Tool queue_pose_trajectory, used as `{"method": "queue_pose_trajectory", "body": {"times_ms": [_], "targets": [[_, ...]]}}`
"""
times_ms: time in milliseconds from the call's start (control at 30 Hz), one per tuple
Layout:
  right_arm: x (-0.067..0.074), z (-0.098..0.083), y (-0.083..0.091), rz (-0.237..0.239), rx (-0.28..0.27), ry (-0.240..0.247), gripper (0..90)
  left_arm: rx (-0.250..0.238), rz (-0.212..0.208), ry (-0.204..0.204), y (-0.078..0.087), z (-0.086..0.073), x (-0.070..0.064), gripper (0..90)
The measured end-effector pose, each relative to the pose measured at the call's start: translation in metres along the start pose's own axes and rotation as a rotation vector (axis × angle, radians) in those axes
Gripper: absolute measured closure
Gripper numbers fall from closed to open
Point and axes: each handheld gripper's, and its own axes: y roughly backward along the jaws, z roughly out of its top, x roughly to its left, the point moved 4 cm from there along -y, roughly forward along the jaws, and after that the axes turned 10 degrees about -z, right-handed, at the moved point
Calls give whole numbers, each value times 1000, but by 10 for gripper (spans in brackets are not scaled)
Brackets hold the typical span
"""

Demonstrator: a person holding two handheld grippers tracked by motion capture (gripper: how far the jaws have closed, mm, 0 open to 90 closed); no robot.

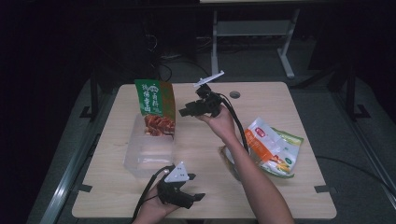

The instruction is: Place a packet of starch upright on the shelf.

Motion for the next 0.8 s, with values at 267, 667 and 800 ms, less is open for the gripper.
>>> {"method": "queue_pose_trajectory", "body": {"times_ms": [267, 667, 800], "targets": [[-4, -13, 23, -20, 3, -7, 499, 3, 0, 3, 0, 0, 0, 261], [-14, -37, 55, -52, 16, -22, 475, 10, -8, -1, -5, 0, -3, 259], [-18, -51, 64, -63, 24, -35, 466, 17, -9, -3, -7, -1, -4, 259]]}}
